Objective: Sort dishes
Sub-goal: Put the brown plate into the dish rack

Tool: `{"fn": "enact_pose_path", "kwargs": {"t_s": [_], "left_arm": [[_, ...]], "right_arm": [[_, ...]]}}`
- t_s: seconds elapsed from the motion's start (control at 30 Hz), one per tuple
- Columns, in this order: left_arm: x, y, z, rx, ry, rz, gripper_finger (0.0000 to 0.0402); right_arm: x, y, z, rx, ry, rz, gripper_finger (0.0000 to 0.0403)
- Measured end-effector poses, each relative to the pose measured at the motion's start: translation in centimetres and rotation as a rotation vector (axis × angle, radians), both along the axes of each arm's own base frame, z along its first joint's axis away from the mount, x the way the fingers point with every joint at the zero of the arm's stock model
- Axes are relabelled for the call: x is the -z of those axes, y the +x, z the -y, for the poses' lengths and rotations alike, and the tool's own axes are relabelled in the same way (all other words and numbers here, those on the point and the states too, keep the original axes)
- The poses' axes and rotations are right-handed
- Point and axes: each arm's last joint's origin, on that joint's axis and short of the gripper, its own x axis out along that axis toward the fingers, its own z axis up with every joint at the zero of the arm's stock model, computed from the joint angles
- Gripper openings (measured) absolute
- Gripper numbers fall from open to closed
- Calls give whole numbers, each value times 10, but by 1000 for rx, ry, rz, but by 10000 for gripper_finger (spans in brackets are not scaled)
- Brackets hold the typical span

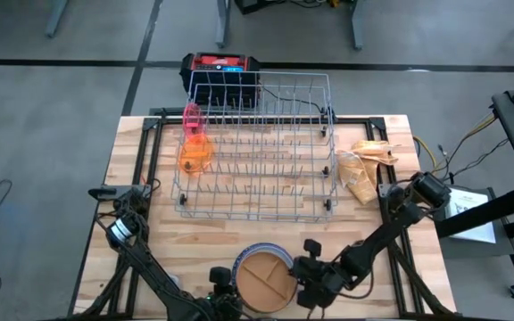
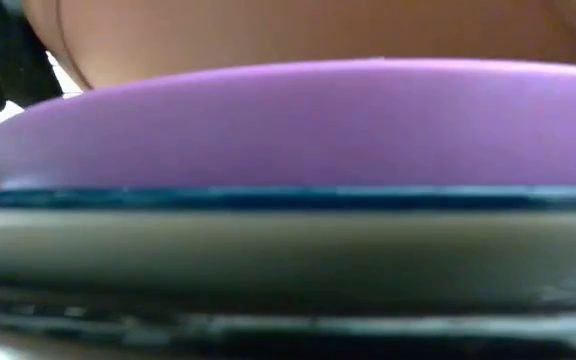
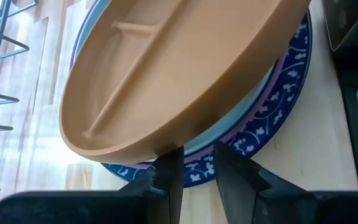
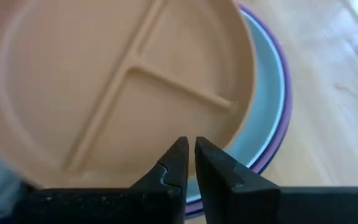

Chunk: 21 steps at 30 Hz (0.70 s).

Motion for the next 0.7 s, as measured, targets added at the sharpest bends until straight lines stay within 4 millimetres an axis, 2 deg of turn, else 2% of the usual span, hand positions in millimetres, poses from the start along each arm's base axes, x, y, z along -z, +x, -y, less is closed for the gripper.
{"fn": "enact_pose_path", "kwargs": {"t_s": [0.2, 0.43, 0.53, 0.7], "left_arm": [[0, 5, -4, -14, 0, 7, 76], [0, 7, -4, -19, -8, 14, 76], [-1, 7, -5, -22, -12, 18, 76], [-2, 8, -5, -27, -7, 40, 76]], "right_arm": [[-17, -4, -17, -151, -21, 108, 58], [-44, -7, -42, -283, -61, 214, 132], [-47, -6, -51, -309, -92, 232, 163], [-36, 1, -62, -319, -174, 198, 196]]}}
